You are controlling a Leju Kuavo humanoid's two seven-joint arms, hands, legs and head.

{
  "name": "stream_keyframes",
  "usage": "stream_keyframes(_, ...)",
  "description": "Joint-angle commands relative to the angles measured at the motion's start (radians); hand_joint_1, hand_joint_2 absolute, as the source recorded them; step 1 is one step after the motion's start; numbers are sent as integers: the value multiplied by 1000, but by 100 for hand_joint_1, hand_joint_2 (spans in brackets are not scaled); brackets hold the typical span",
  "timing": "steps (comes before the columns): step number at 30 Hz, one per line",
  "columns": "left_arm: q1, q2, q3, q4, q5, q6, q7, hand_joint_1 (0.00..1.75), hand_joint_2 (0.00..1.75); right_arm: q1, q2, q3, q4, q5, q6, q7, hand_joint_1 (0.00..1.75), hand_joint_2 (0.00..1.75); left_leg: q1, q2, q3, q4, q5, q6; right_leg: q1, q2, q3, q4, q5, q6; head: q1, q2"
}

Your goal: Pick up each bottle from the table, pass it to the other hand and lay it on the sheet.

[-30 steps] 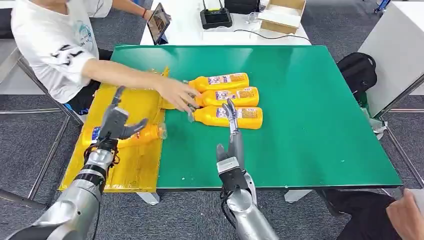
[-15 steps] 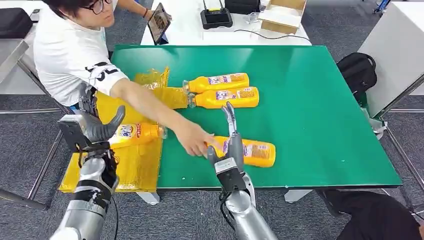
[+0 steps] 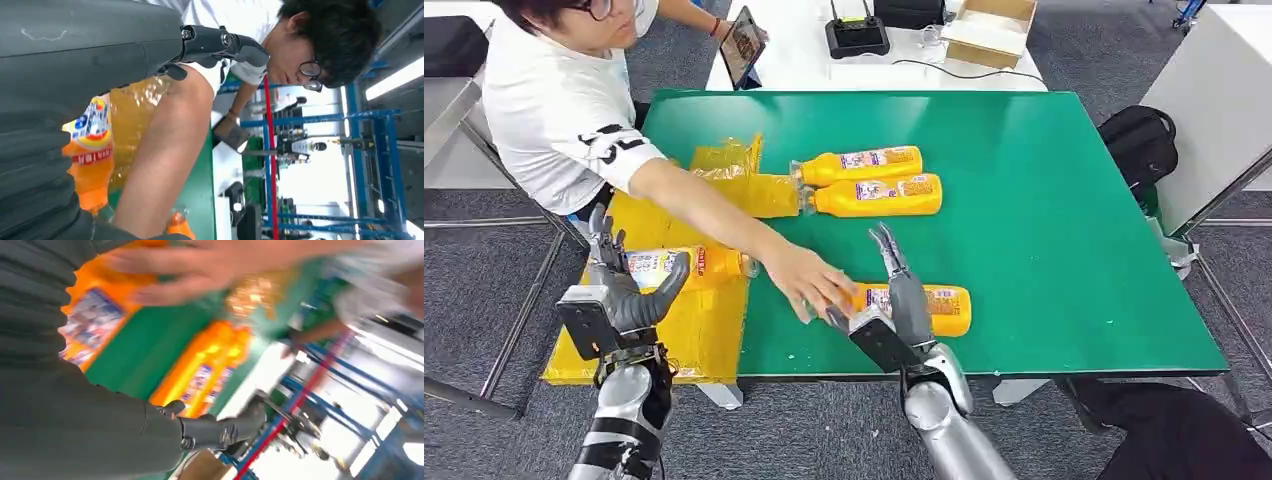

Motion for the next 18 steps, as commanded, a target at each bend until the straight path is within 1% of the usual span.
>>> stream_keyframes(1, 34, 77, -60, -91, -92, 153, 3, 0, 175, -43, -106, 27, 69, 86, 119, 108, 0, 175, 0, 1, 3, -1, -1, 1, 1, 0, 3, -1, -1, -2, 0, 0)
stream_keyframes(3, 36, 81, -69, -102, -81, 163, 3, 0, 175, -38, -117, 31, 66, 88, 142, 119, 0, 175, 0, 0, 3, -1, -1, 1, 1, -1, 3, -1, -1, -2, 0, 0)
stream_keyframes(5, 35, 93, -99, -109, -97, 204, 3, 0, 175, -33, -137, 44, 57, 92, 181, 141, 0, 175, 0, 0, 3, -1, -1, 1, 1, 0, 3, -1, -1, -2, 0, 0)
stream_keyframes(8, 28, 92, -115, -92, -102, 197, 3, 0, 175, -36, -153, 46, 58, 95, 202, 165, 0, 175, 0, 0, 4, -1, -1, 2, 1, -1, 4, -1, -1, -2, 0, 0)
stream_keyframes(11, 26, 89, -120, -95, -95, 208, 3, 0, 175, -36, -162, 45, 57, 100, 208, 181, 0, 175, 0, 0, 4, -1, -1, 2, 1, -1, 5, -1, -1, -3, 0, 0)
stream_keyframes(12, 25, 90, -121, -93, -95, 209, 3, 0, 175, -35, -167, 45, 54, 102, 210, 186, 0, 175, 0, -1, 2, 0, -1, 1, 0, -1, 2, -1, -1, -2, 0, 0)
stream_keyframes(18, 16, 86, -113, -77, -78, 184, 3, 0, 175, -29, -190, 46, 28, 123, 209, 206, 0, 175, 0, 0, 3, -1, -1, 1, 1, -1, 3, -1, -1, -2, 0, 0)
